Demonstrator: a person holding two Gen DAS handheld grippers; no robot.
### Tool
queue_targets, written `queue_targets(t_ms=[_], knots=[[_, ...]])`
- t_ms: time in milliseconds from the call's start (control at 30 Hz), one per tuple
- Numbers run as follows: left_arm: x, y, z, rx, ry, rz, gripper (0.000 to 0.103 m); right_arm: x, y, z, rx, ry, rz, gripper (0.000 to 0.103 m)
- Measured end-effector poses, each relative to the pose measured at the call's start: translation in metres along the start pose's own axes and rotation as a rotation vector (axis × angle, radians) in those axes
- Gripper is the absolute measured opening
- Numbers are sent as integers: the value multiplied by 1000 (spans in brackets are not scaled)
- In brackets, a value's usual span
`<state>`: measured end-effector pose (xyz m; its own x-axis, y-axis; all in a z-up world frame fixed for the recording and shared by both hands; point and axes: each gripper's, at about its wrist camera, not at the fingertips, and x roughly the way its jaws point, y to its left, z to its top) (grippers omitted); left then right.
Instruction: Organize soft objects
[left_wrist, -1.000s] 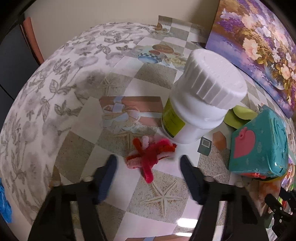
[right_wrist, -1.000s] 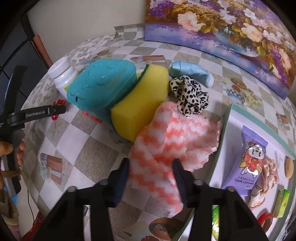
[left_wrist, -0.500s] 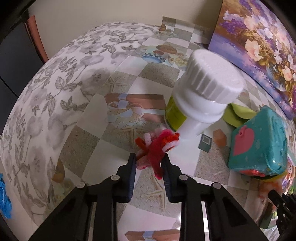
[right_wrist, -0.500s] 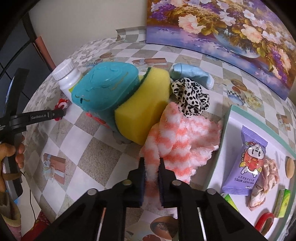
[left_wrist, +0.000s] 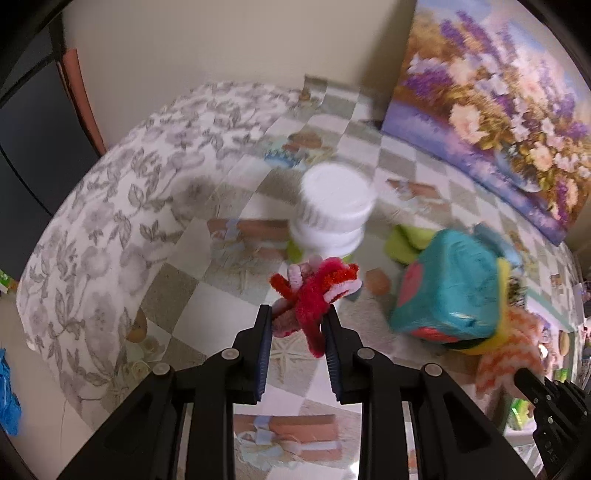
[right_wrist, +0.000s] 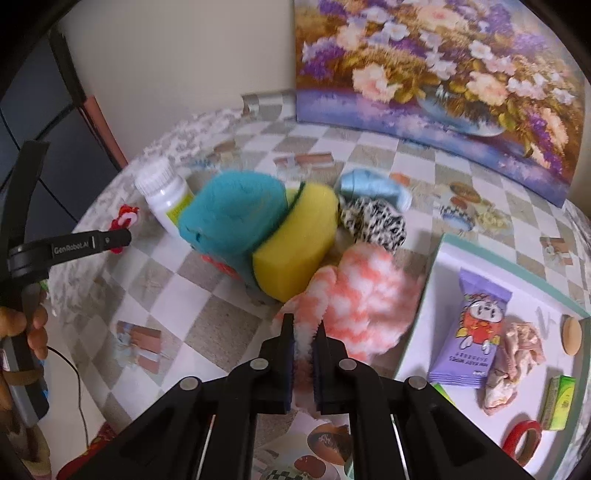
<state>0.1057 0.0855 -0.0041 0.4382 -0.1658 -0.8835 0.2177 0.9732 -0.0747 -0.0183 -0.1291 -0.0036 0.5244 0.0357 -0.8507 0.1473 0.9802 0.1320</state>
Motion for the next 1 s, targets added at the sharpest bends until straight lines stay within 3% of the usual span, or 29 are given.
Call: queue_targets(t_ms=[500, 800, 1000], knots=[[-68, -85, 8, 125, -117, -82, 28, -52, -25, 1, 90, -143, 42, 8], [-87, -153, 2, 237, -146, -145, 28, -94, -45, 3, 133, -261, -23, 8], [-107, -191, 1, 288, -184, -210, 28, -131, -79, 0, 221, -366, -88, 8]])
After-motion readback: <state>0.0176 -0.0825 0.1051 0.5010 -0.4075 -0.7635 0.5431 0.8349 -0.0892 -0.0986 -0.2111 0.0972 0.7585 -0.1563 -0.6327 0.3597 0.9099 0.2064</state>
